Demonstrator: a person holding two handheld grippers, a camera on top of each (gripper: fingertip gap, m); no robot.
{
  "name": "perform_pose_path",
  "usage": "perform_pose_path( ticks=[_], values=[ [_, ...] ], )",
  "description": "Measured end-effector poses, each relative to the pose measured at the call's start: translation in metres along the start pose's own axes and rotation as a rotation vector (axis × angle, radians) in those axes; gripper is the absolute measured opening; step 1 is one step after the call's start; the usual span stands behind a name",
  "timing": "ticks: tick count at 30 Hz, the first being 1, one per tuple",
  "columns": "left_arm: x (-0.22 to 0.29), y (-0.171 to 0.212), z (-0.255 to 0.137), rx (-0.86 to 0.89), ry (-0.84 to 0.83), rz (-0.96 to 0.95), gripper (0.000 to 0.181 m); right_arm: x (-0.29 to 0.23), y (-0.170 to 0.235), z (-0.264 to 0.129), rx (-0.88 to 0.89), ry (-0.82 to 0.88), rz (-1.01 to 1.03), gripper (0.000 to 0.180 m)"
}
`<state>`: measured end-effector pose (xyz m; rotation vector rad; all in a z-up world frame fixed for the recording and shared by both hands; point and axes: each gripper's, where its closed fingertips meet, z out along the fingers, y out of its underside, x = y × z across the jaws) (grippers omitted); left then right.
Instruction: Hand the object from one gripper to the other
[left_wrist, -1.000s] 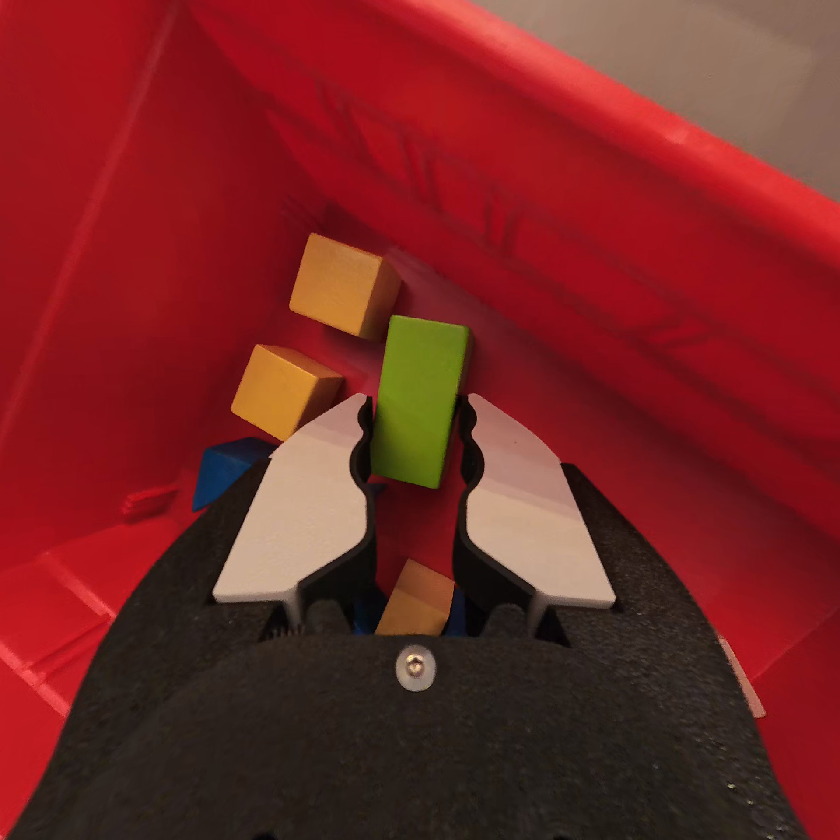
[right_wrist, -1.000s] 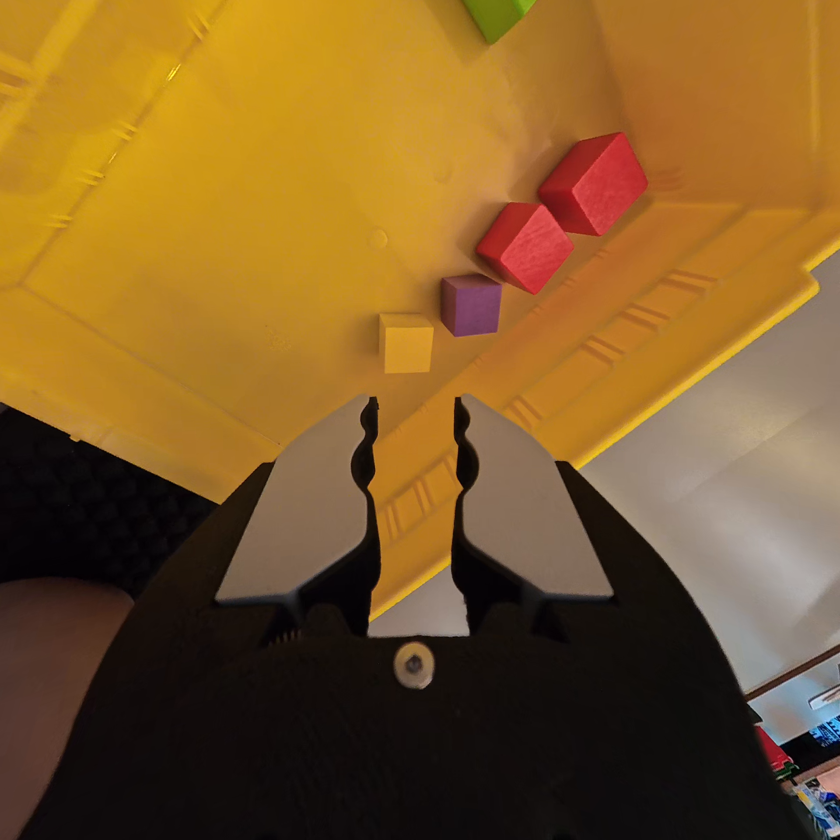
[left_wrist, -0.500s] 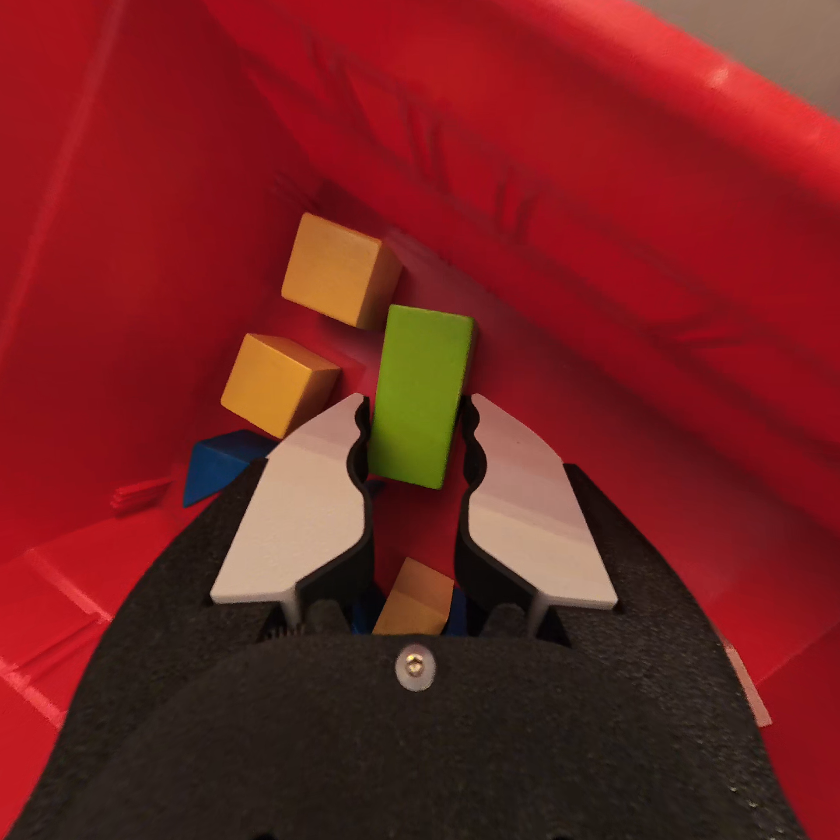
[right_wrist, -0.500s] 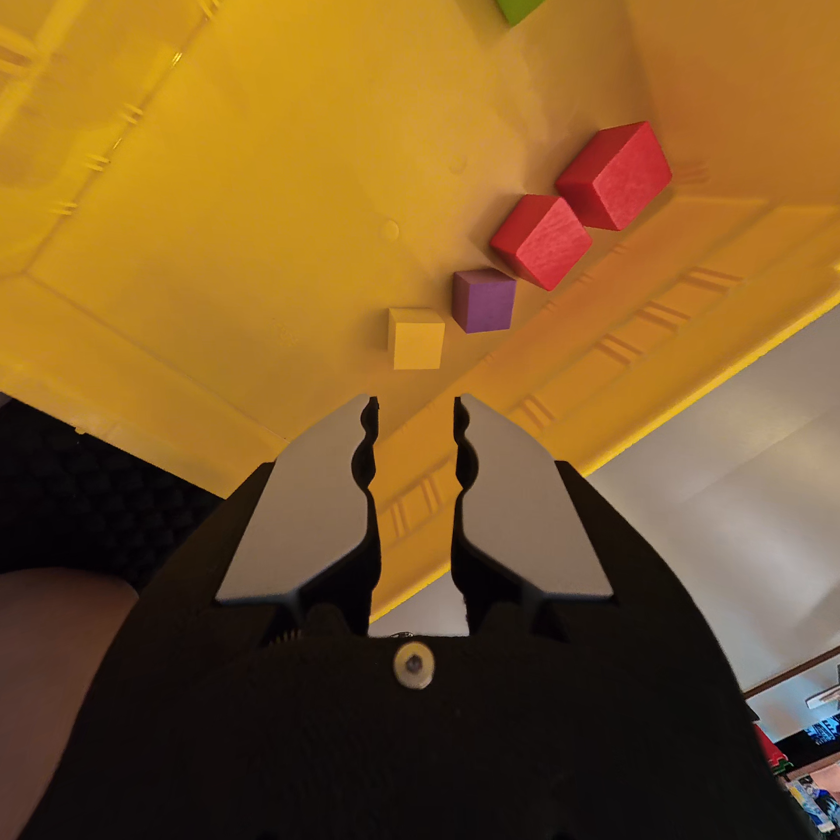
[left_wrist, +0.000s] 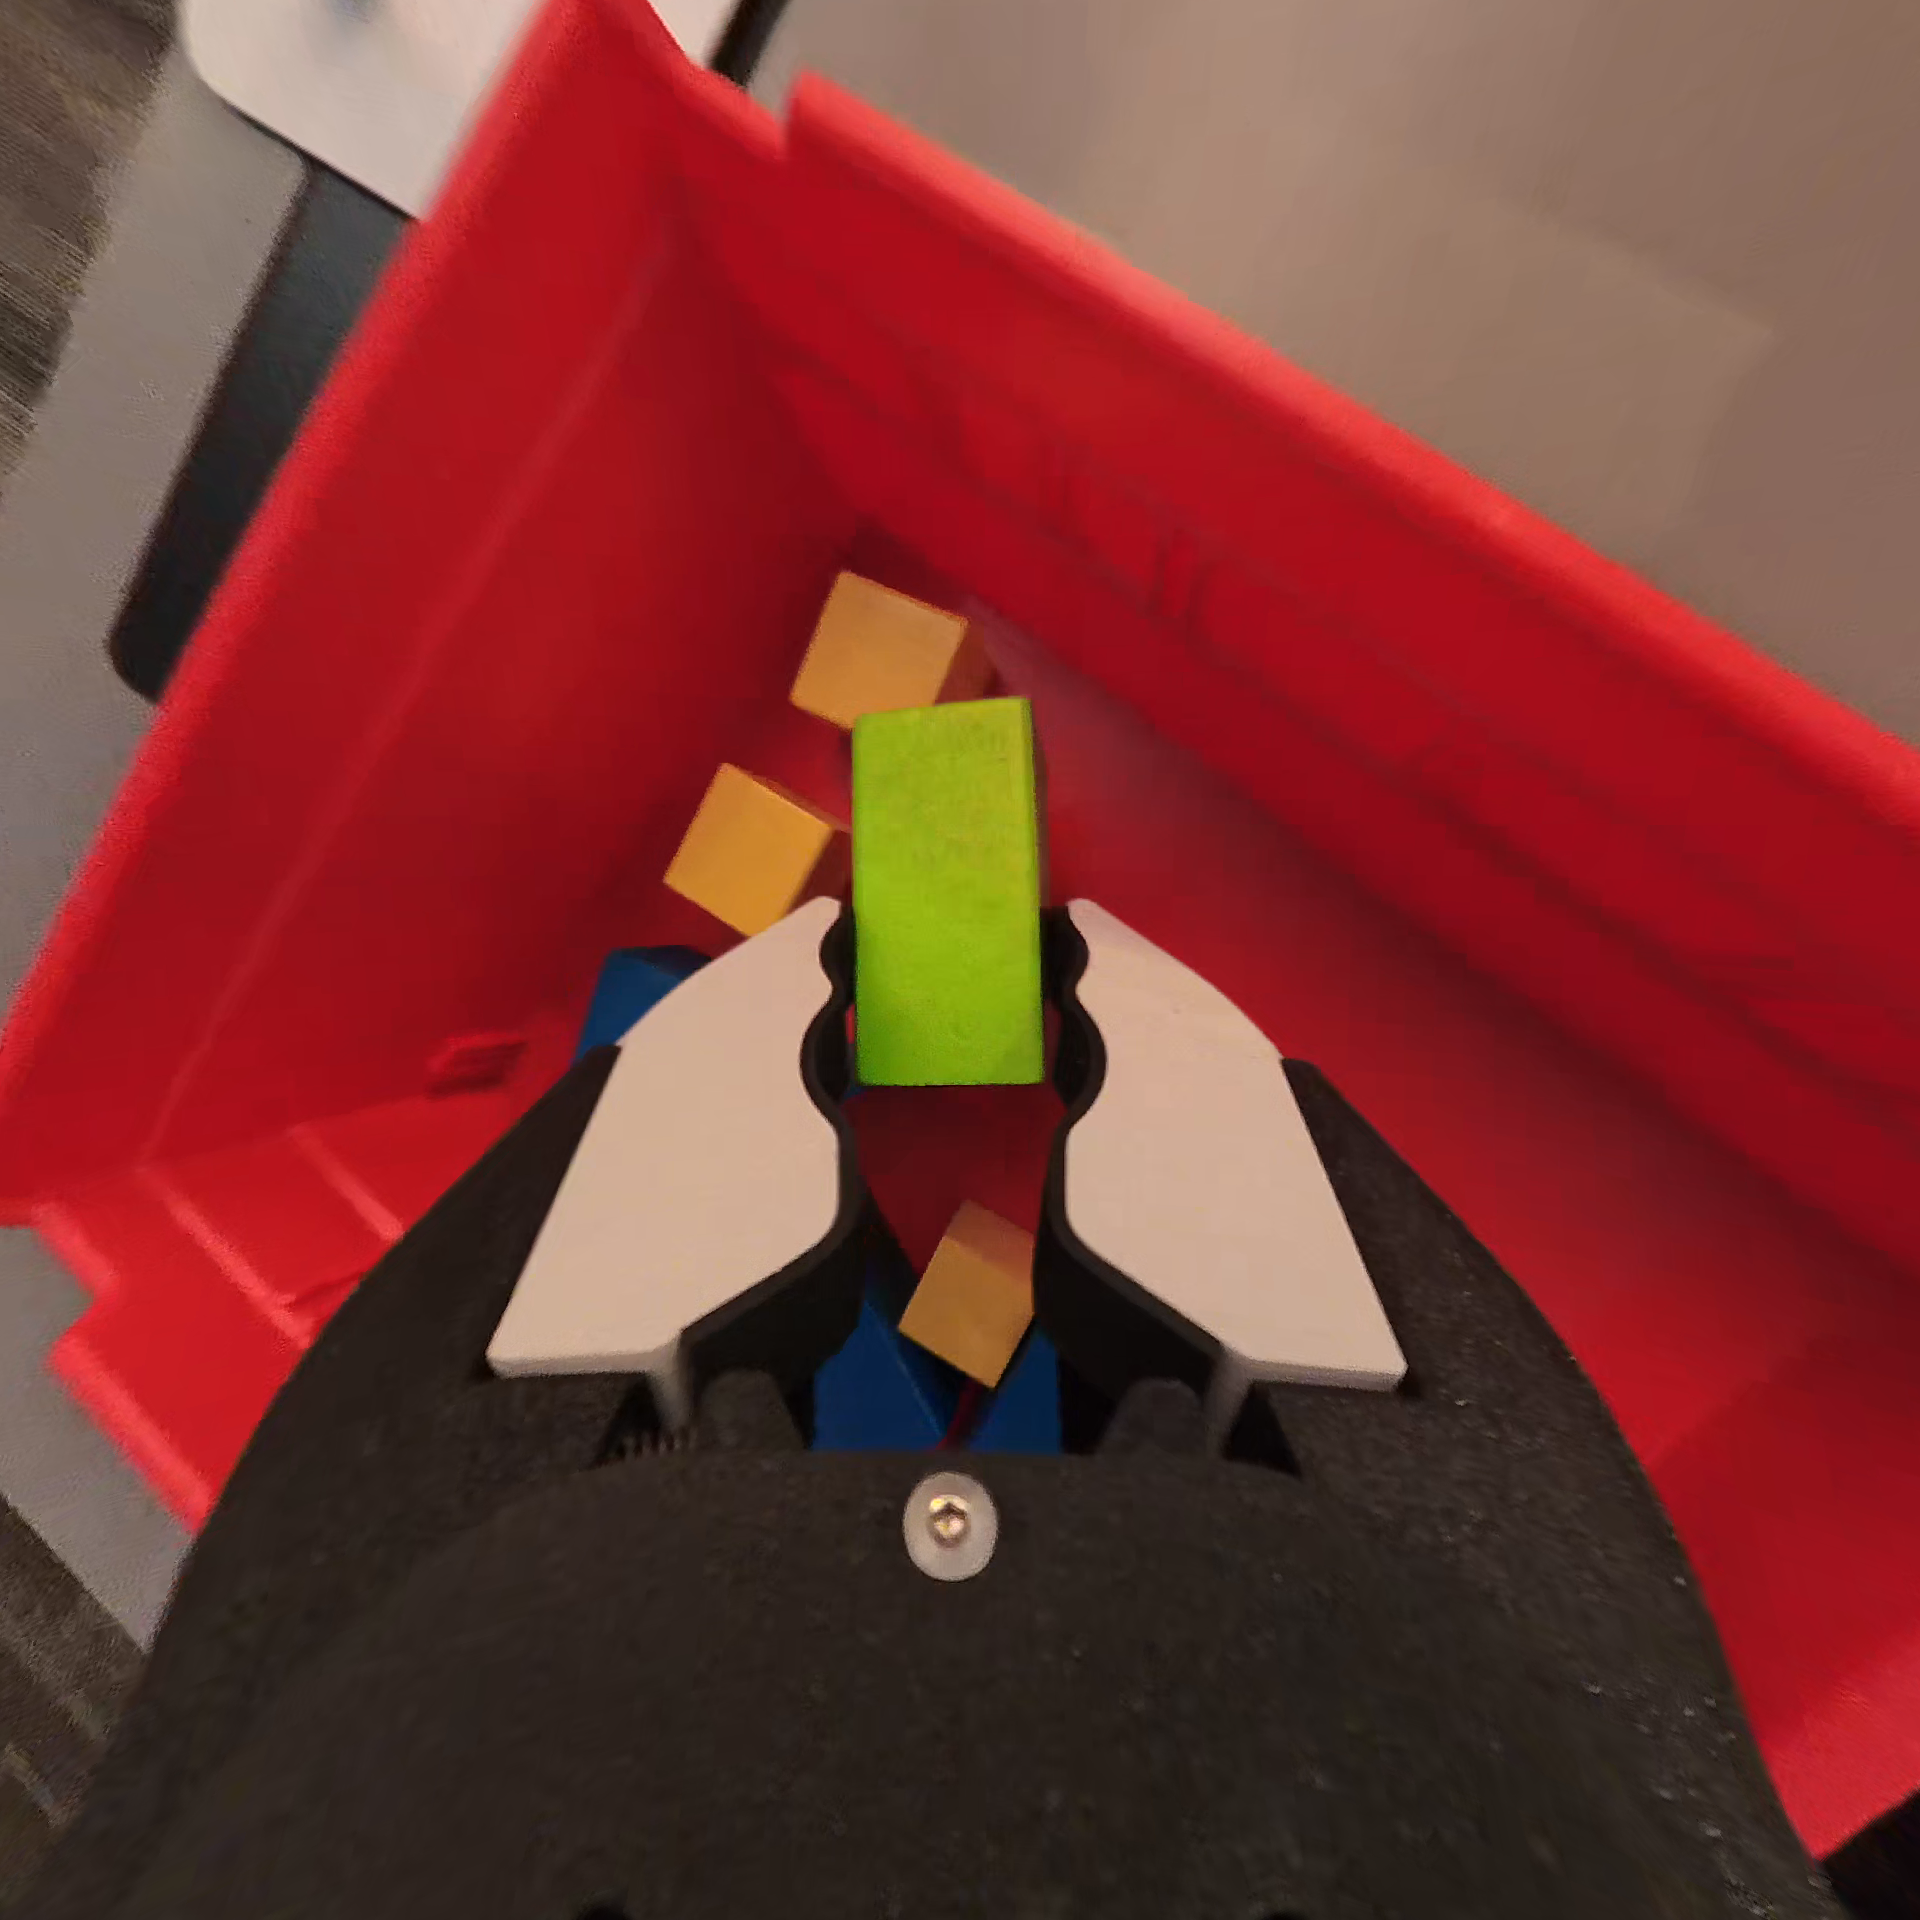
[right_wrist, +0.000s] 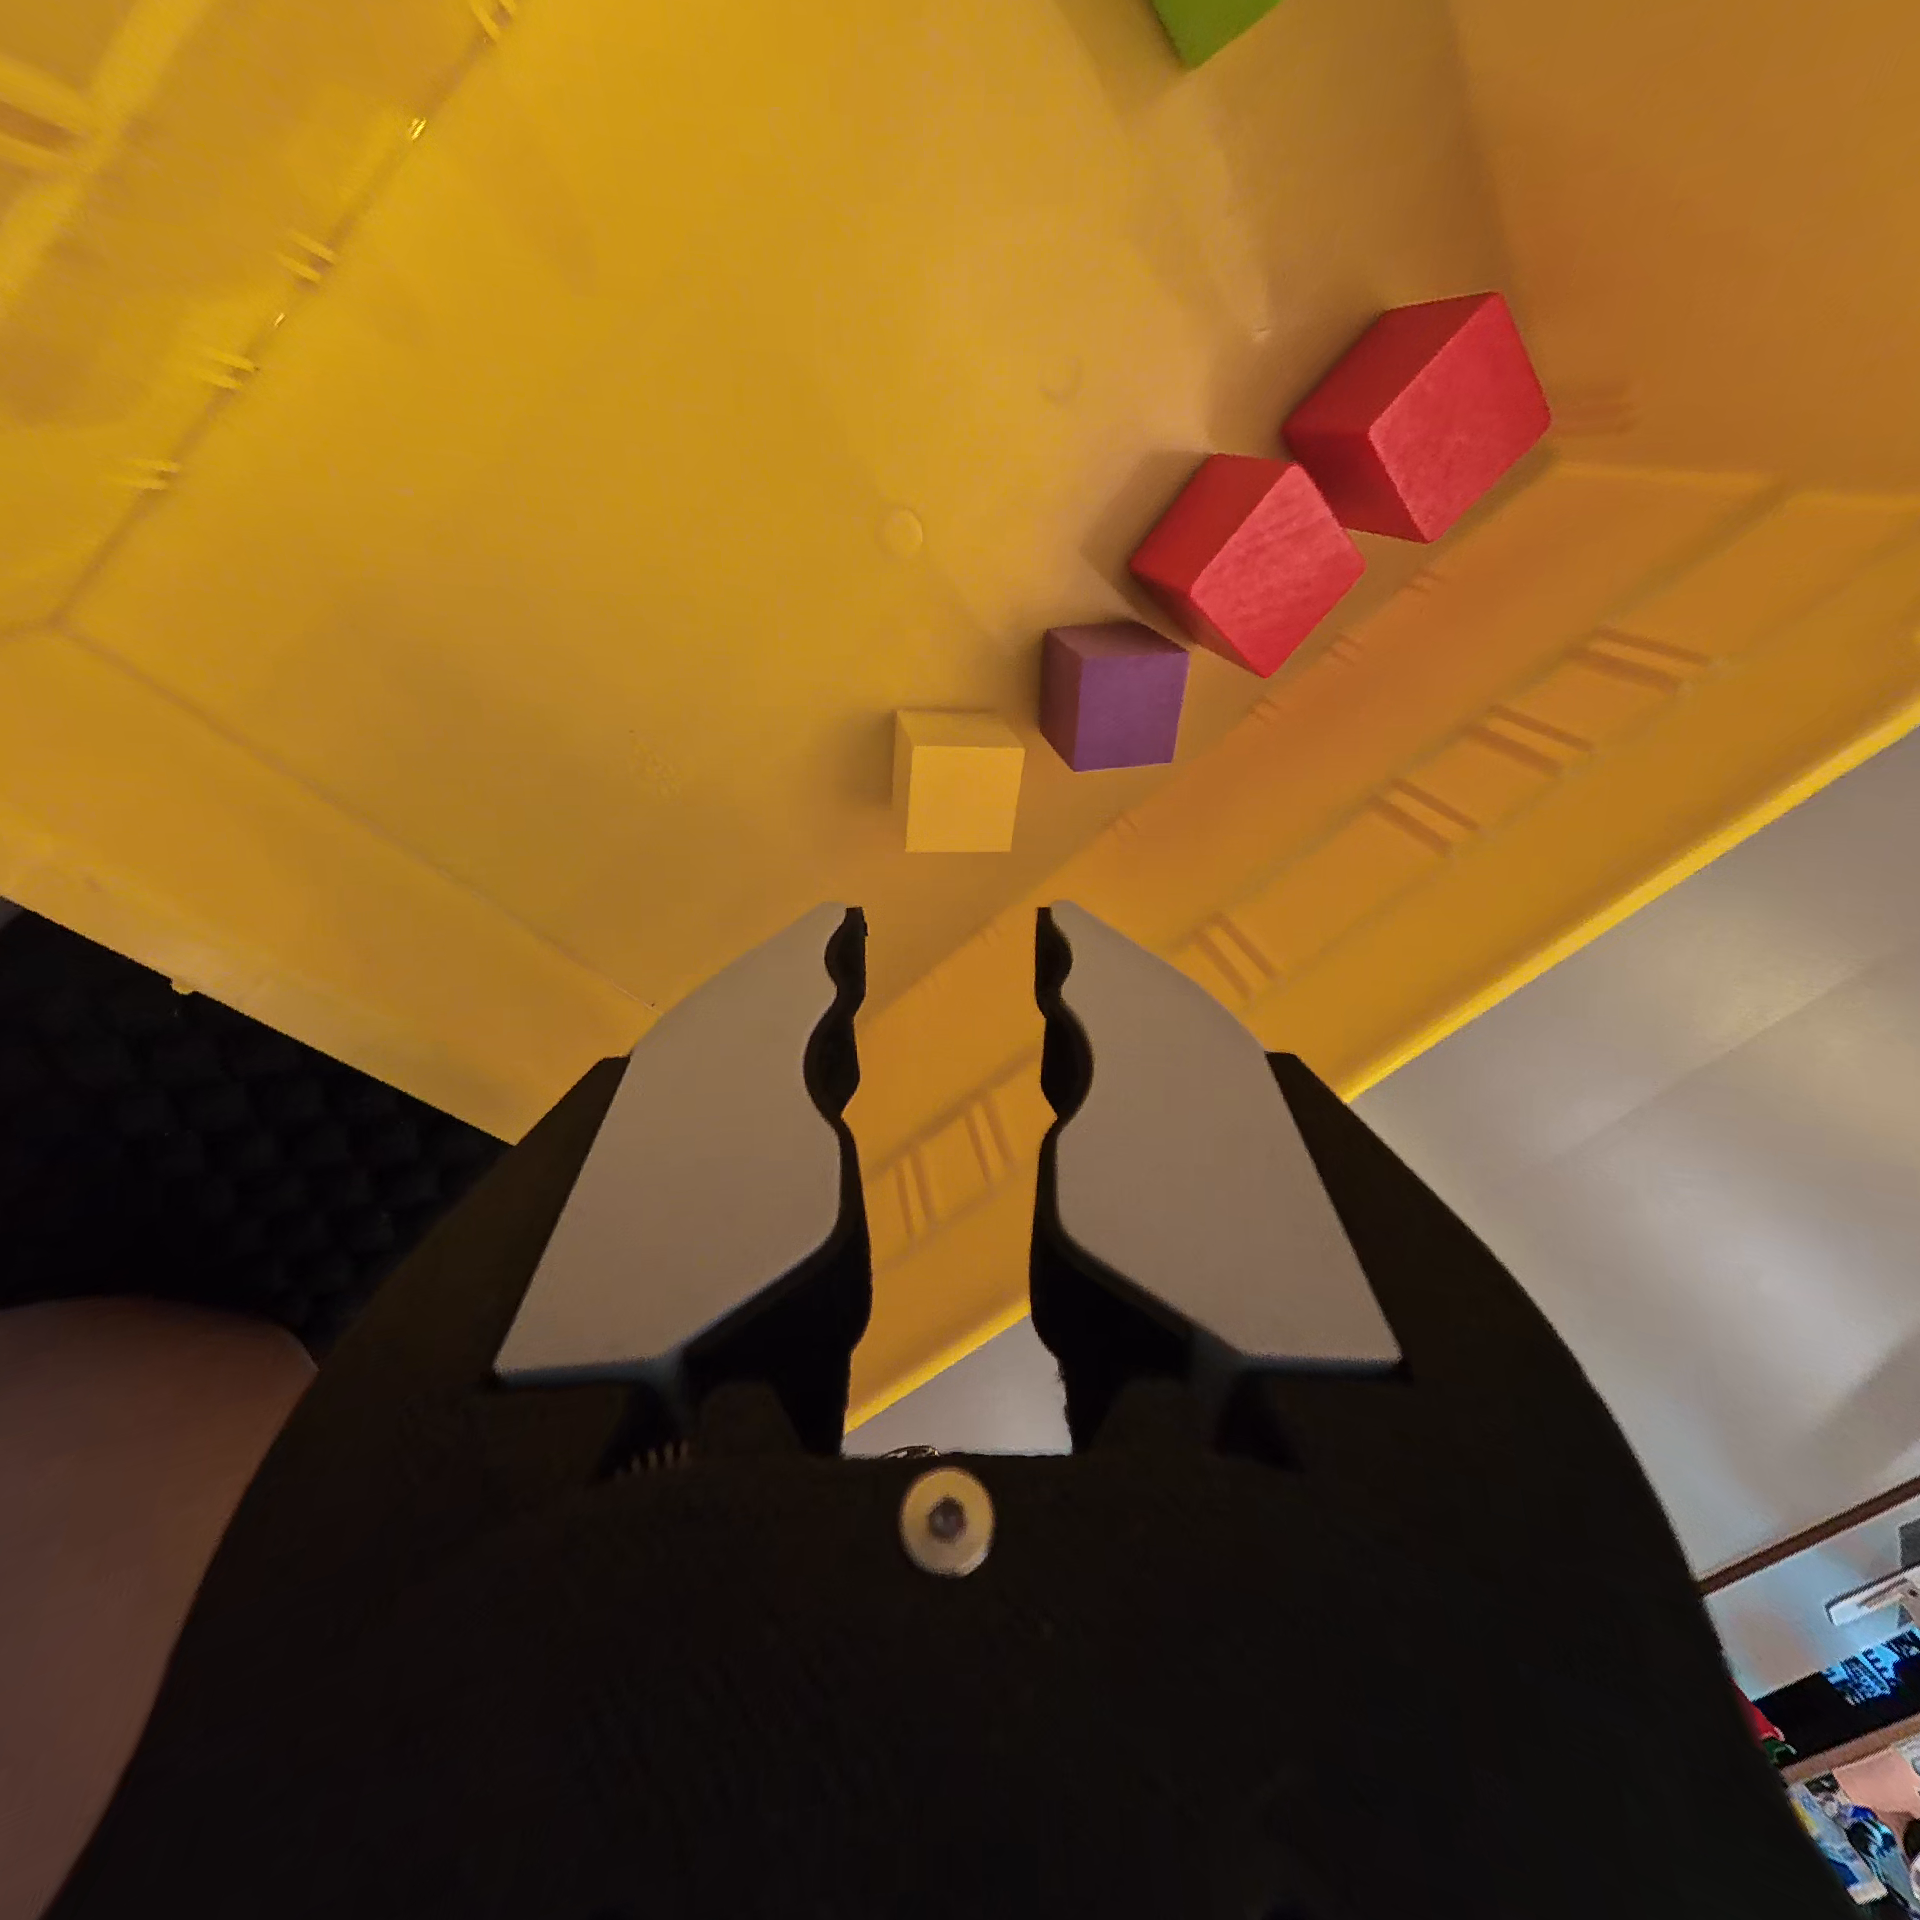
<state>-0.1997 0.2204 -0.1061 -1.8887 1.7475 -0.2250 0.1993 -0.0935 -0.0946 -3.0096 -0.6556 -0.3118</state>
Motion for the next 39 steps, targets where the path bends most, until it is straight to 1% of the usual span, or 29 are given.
perform_pose_path(
  ticks=[7,9,12,14,16,18,20,21,23,24,25,26,27,30,33,35,37,39],
  values=[
    [-0.010,-0.038,-0.058,0.227,-0.082,-0.023,0.035,0.004,-0.002,-0.005,0.020,0.032,-0.001,0.032],
    [-0.003,-0.057,-0.077,0.324,-0.070,-0.018,0.035,0.006,-0.007,-0.010,0.046,0.058,0.000,0.032],
    [0.020,-0.094,-0.106,0.493,-0.015,0.020,0.035,0.010,-0.020,-0.027,0.118,0.126,-0.013,0.031],
    [0.042,-0.120,-0.125,0.614,0.050,0.045,0.035,0.010,-0.036,-0.045,0.205,0.190,-0.039,0.031],
    [0.066,-0.145,-0.142,0.732,0.138,0.058,0.035,0.003,-0.063,-0.070,0.352,0.237,-0.093,0.031],
    [0.088,-0.164,-0.155,0.819,0.230,0.059,0.035,-0.010,-0.094,-0.100,0.534,0.267,-0.143,0.031],
    [0.106,-0.178,-0.165,0.890,0.301,0.059,0.035,-0.031,-0.131,-0.137,0.781,0.262,-0.196,0.031],
    [0.115,-0.185,-0.171,0.928,0.337,0.056,0.035,-0.051,-0.151,-0.157,0.936,0.202,-0.222,0.032],
    [0.130,-0.195,-0.185,1.010,0.415,0.045,0.035,-0.094,-0.181,-0.201,1.257,-0.007,-0.251,0.040],
    [0.137,-0.200,-0.193,1.051,0.453,0.040,0.035,-0.113,-0.189,-0.218,1.381,-0.137,-0.252,0.043],
    [0.144,-0.202,-0.199,1.084,0.500,0.040,0.034,-0.130,-0.192,-0.230,1.470,-0.262,-0.266,0.048],
    [0.152,-0.204,-0.205,1.103,0.546,0.044,0.035,-0.140,-0.195,-0.240,1.547,-0.353,-0.255,0.050],
    [0.157,-0.205,-0.207,1.109,0.569,0.048,0.035,-0.145,-0.197,-0.247,1.596,-0.411,-0.233,0.051],
    [0.168,-0.209,-0.205,1.099,0.565,0.078,0.035,-0.153,-0.194,-0.263,1.723,-0.549,-0.195,0.056],
    [0.175,-0.213,-0.206,1.105,0.567,0.080,0.035,-0.152,-0.187,-0.276,1.852,-0.631,-0.134,0.055],
    [0.178,-0.214,-0.206,1.108,0.568,0.076,0.035,-0.157,-0.188,-0.276,1.838,-0.698,-0.136,0.052],
    [0.181,-0.215,-0.205,1.103,0.564,0.080,0.035,-0.164,-0.190,-0.273,1.810,-0.724,-0.151,0.053],
    [0.182,-0.217,-0.205,1.108,0.558,0.078,0.035,-0.167,-0.189,-0.276,1.830,-0.742,-0.154,0.052]
  ],
)
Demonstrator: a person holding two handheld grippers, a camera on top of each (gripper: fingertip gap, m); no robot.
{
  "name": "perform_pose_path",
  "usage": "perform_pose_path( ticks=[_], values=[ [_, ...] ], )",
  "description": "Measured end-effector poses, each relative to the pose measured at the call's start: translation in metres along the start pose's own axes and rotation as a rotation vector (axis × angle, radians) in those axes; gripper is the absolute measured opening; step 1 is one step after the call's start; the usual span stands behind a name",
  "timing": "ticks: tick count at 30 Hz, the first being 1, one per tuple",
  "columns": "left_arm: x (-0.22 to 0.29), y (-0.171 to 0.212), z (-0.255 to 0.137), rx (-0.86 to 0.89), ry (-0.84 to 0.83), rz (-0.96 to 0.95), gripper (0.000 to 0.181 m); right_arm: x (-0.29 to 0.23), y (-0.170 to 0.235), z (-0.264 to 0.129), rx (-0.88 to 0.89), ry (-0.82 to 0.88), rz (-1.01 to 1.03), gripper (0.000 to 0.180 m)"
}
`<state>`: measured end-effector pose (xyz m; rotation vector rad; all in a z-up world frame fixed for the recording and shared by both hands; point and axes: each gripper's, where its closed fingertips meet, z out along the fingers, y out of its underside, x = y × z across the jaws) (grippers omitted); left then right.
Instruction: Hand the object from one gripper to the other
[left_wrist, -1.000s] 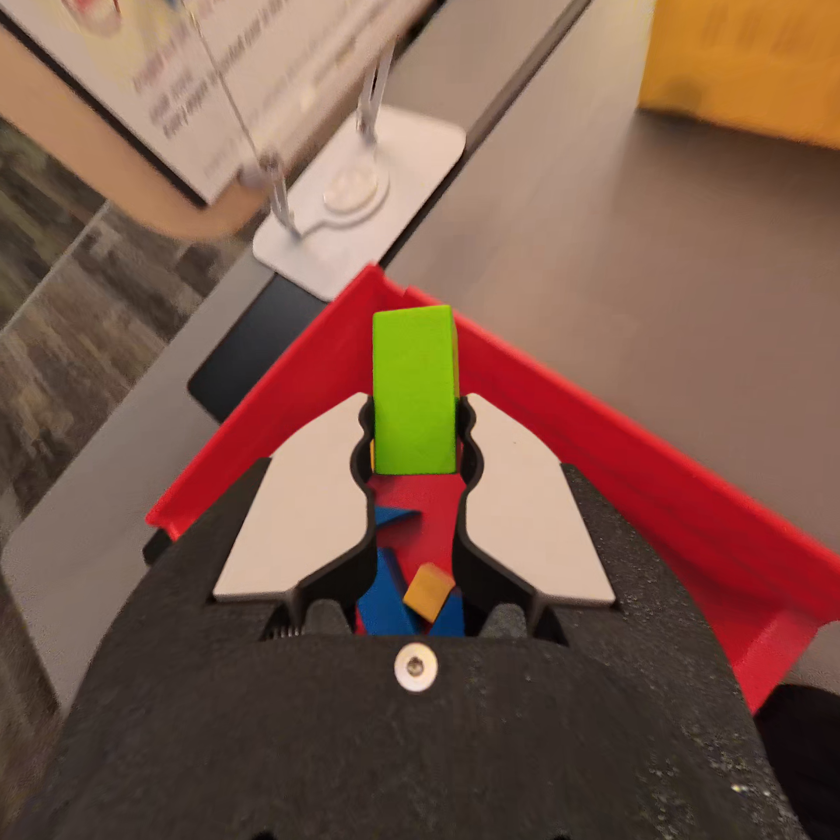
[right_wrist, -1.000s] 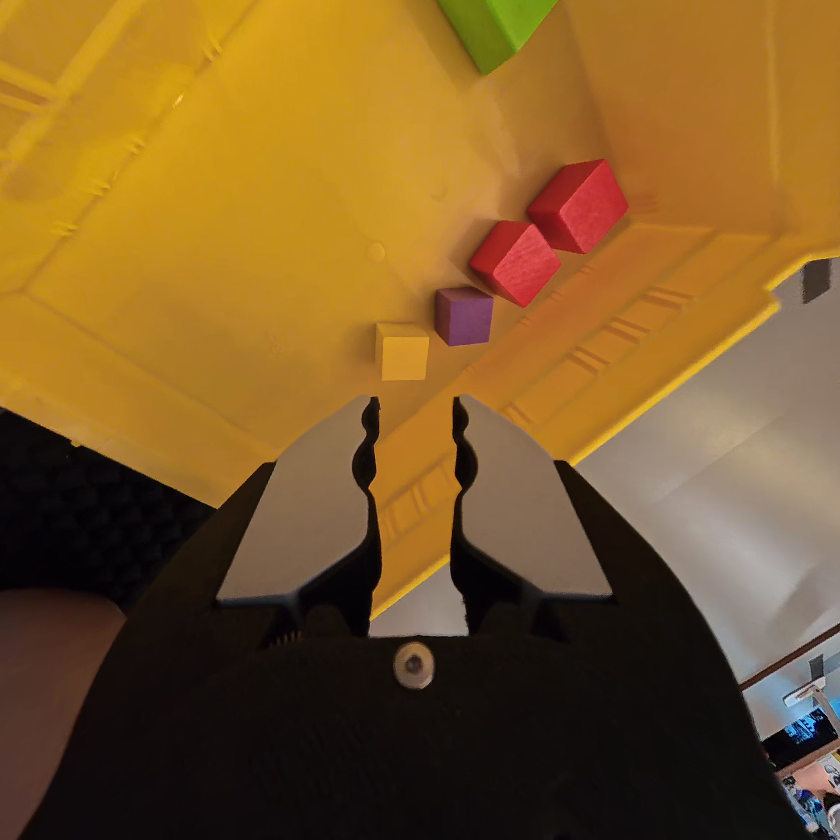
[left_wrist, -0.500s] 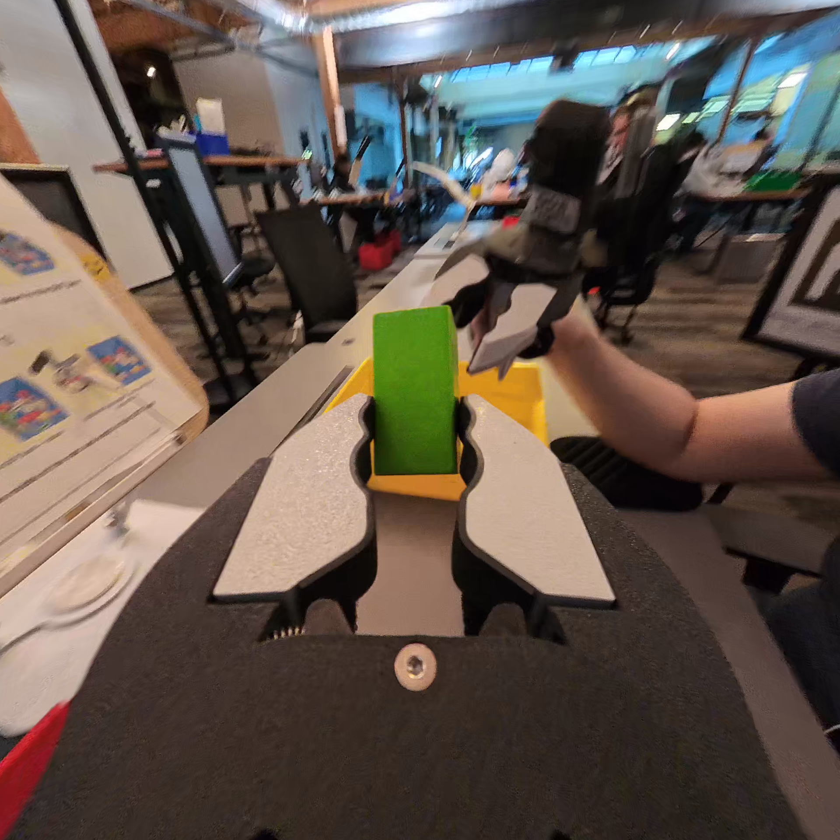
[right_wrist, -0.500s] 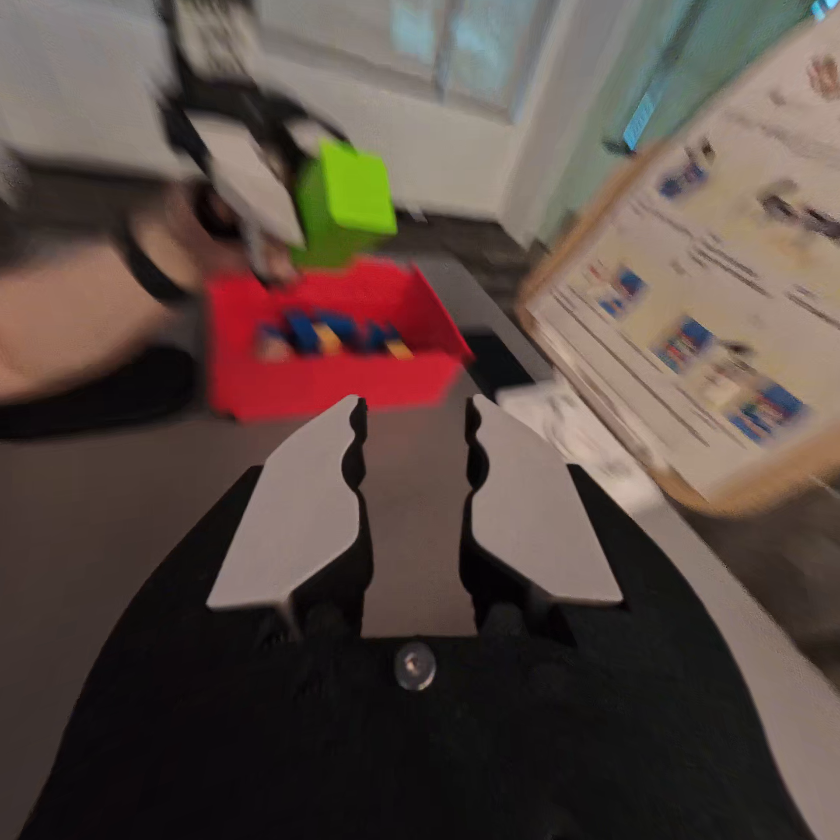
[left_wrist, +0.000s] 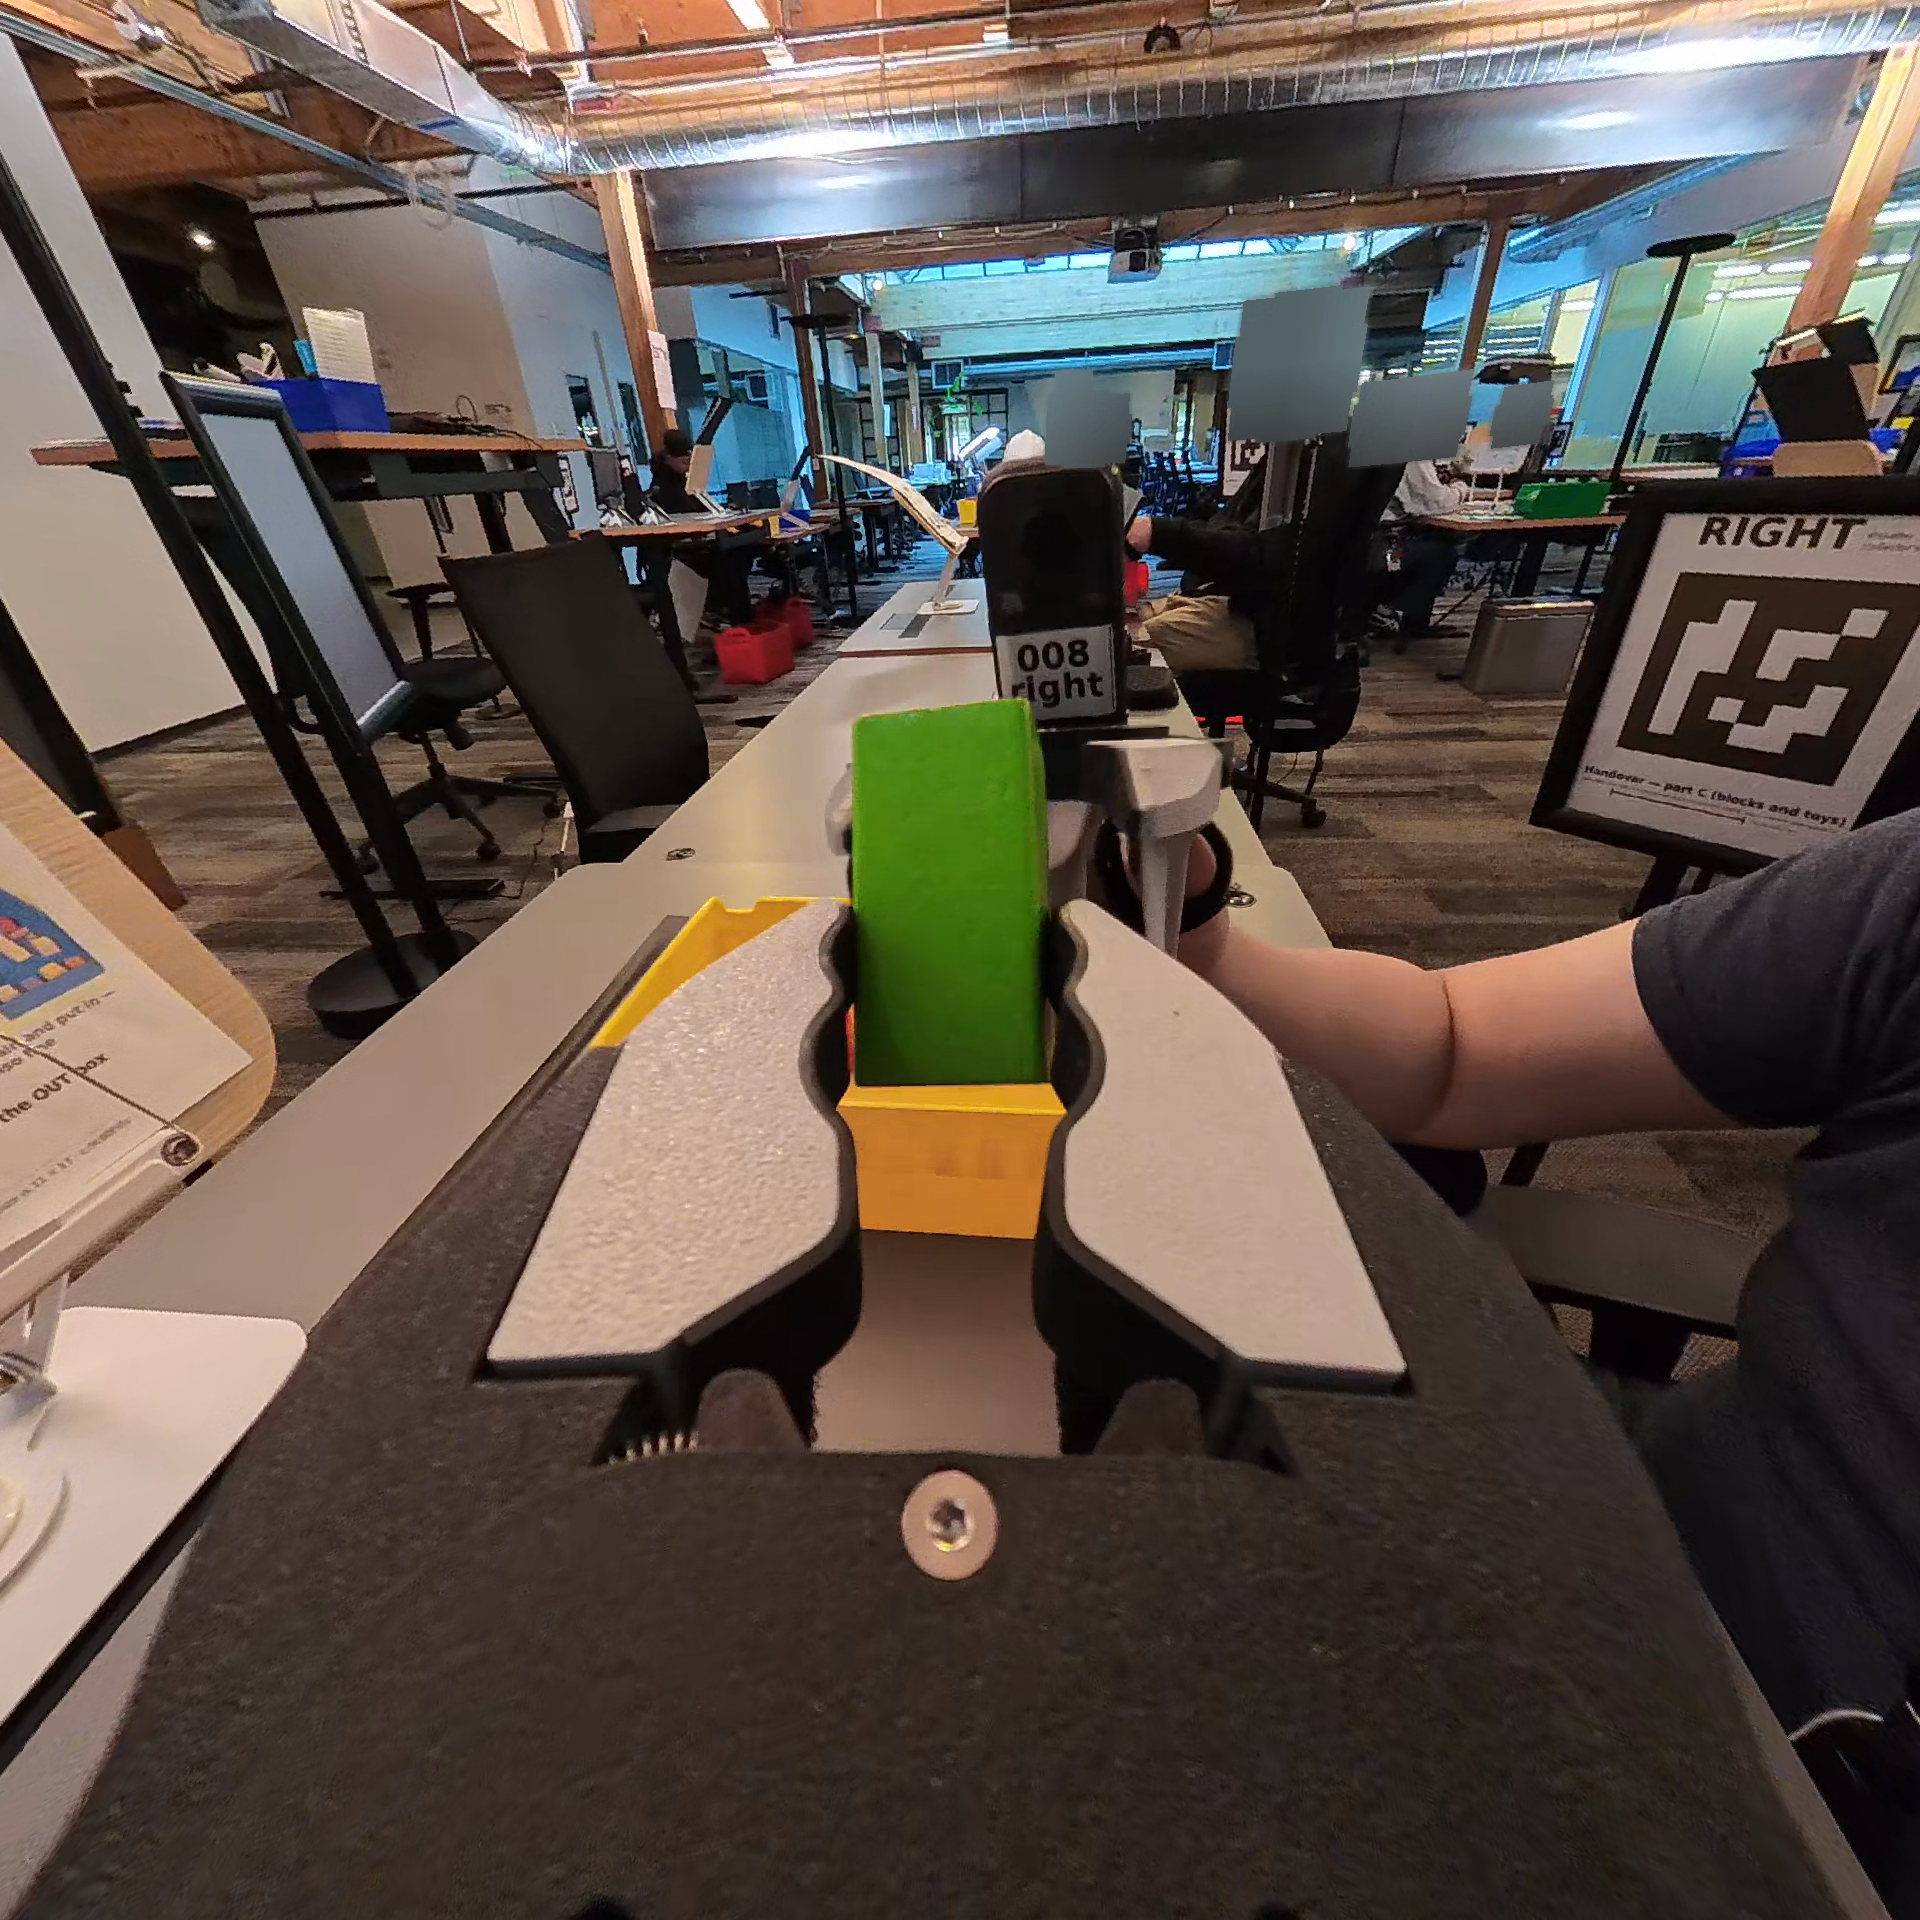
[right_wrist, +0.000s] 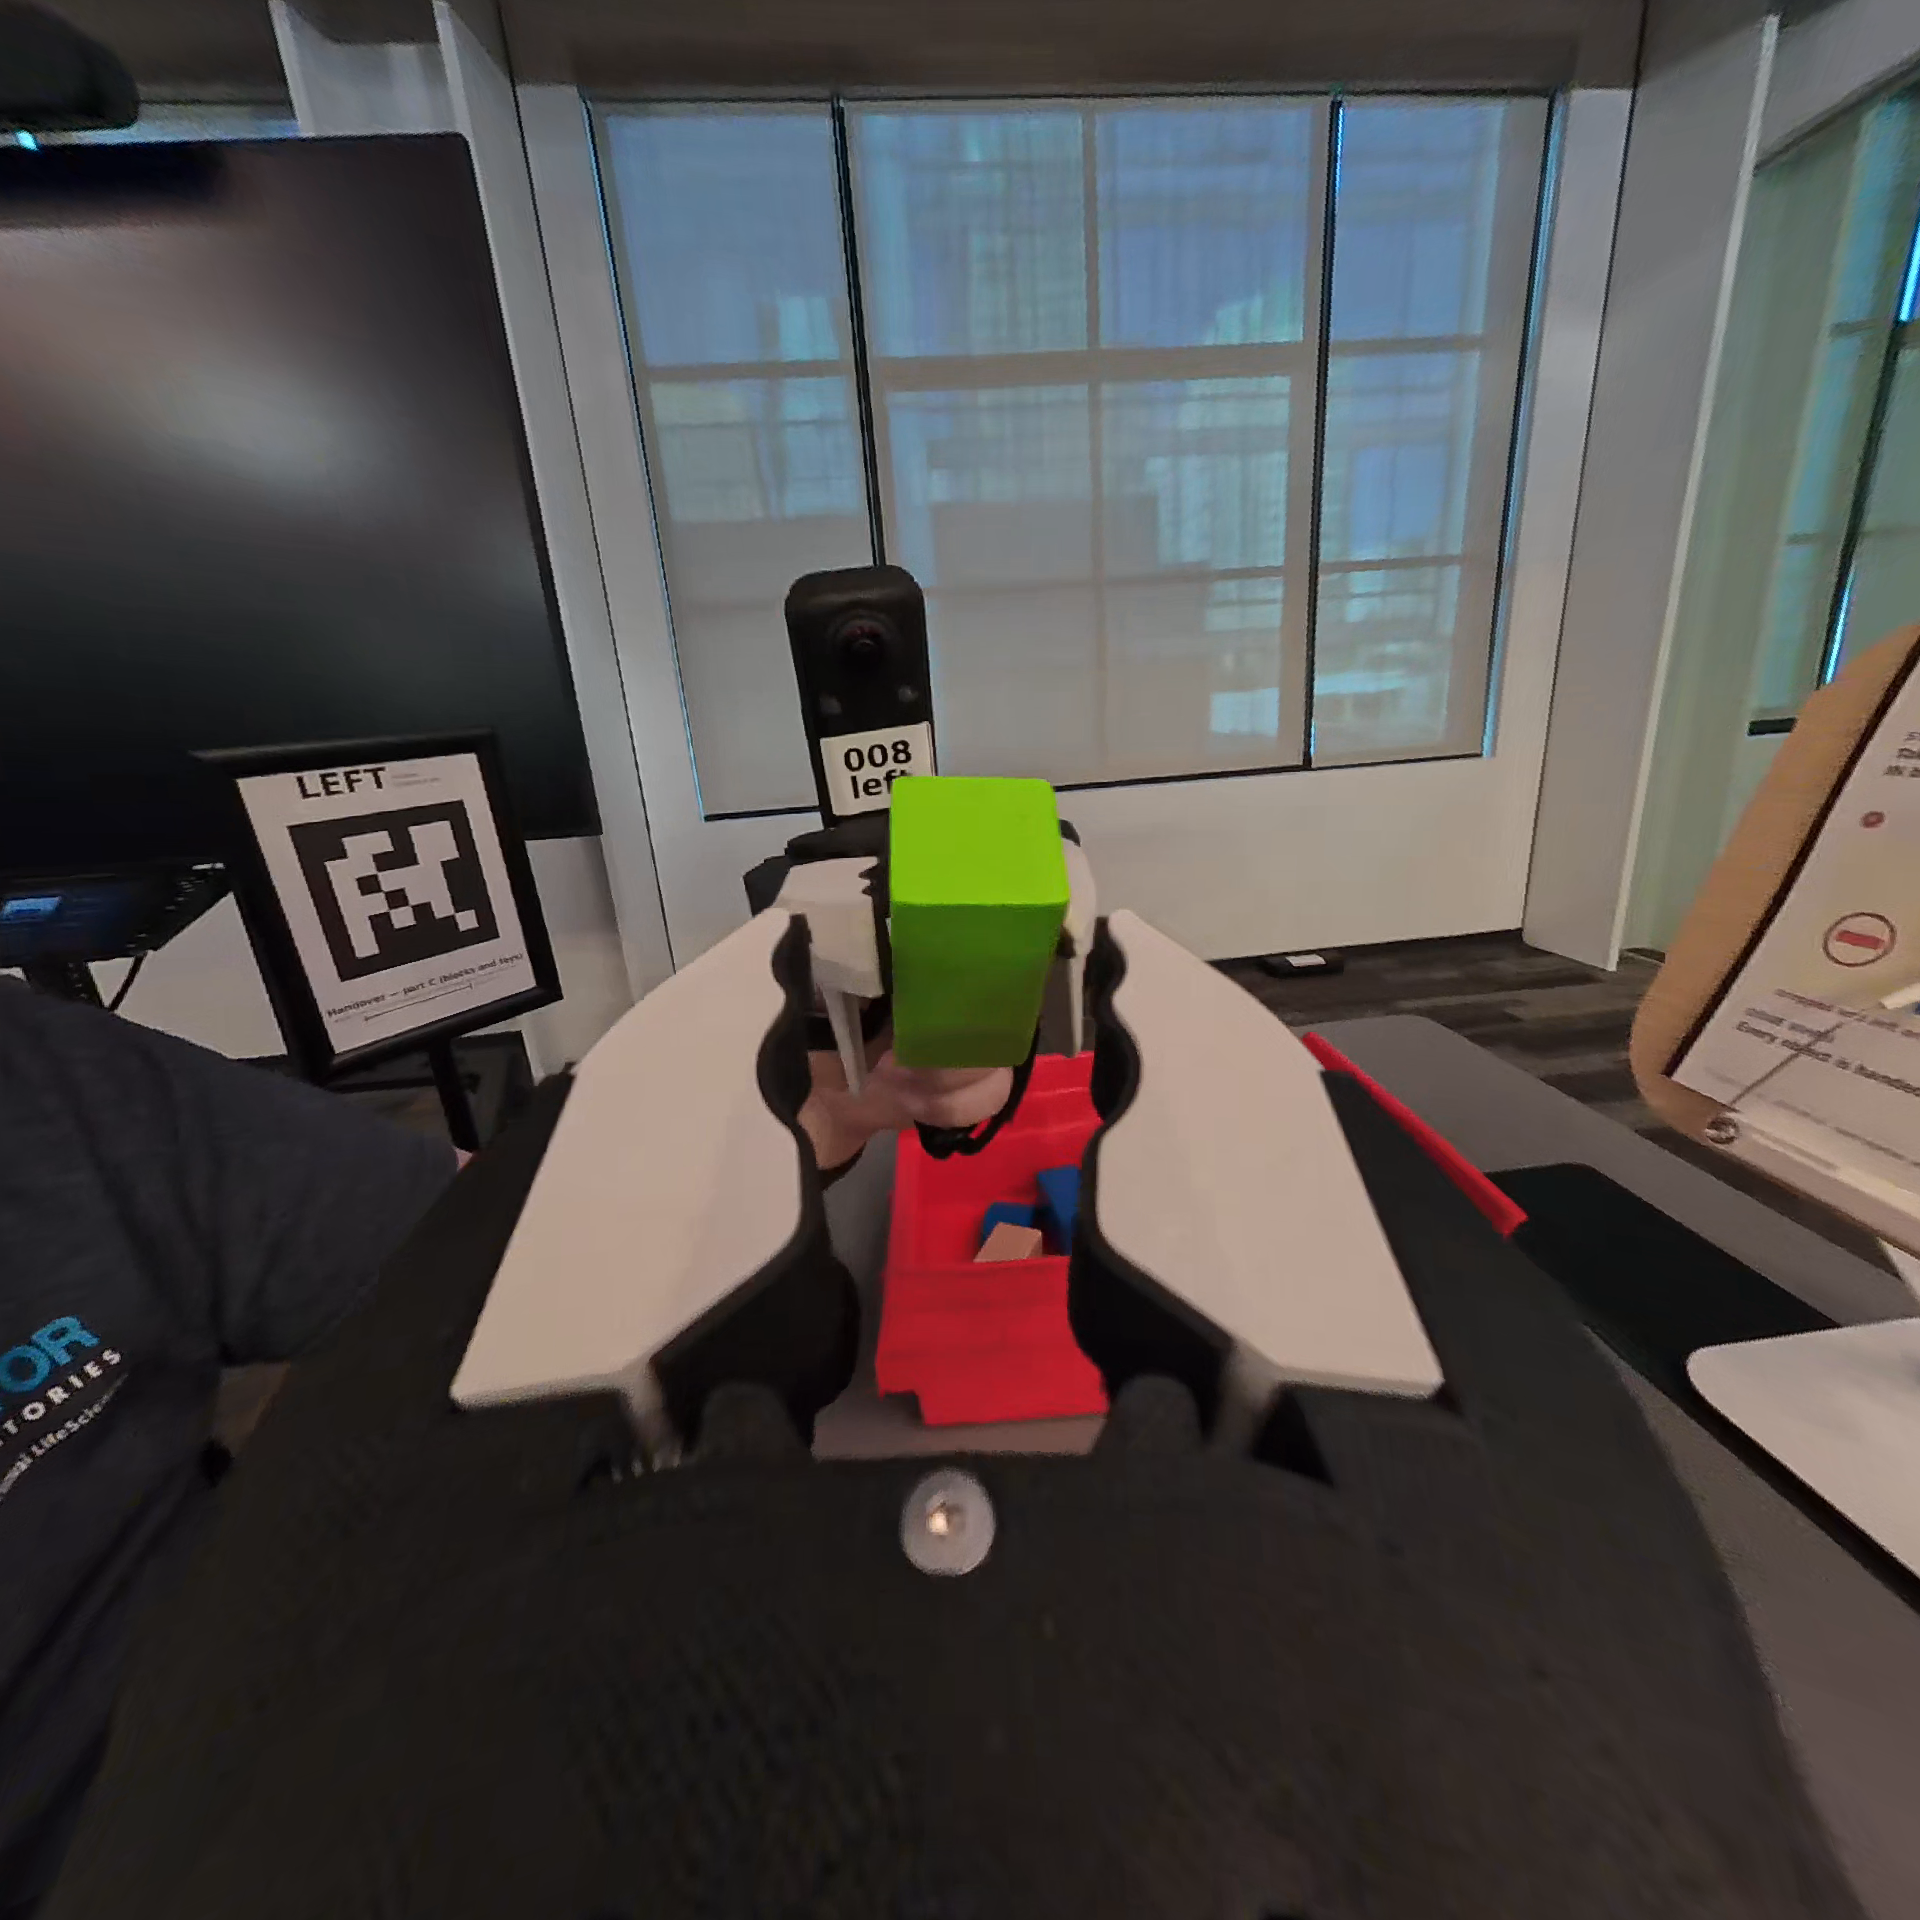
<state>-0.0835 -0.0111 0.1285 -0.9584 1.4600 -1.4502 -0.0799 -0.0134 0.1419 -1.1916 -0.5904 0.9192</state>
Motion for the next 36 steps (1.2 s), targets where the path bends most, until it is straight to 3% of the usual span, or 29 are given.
perform_pose_path(
  ticks=[5,13,24,31,36],
  values=[
    [0.004,0.001,0.005,0.001,0.009,-0.002,0.035,0.001,0.000,0.001,0.031,-0.005,0.051,0.032],
    [0.003,0.000,0.006,0.011,0.007,-0.029,0.034,0.002,0.000,0.000,0.038,-0.005,0.033,0.032],
    [-0.008,0.006,0.007,0.001,-0.054,-0.031,0.036,0.014,-0.002,-0.012,-0.079,0.064,-0.050,0.033],
    [-0.022,0.007,-0.003,-0.028,-0.127,-0.015,0.036,0.048,0.003,-0.053,-0.336,0.222,-0.123,0.033],
    [-0.027,0.012,-0.007,-0.087,-0.165,0.014,0.036,0.073,0.027,-0.124,-0.698,0.372,-0.123,0.033]
  ],
)
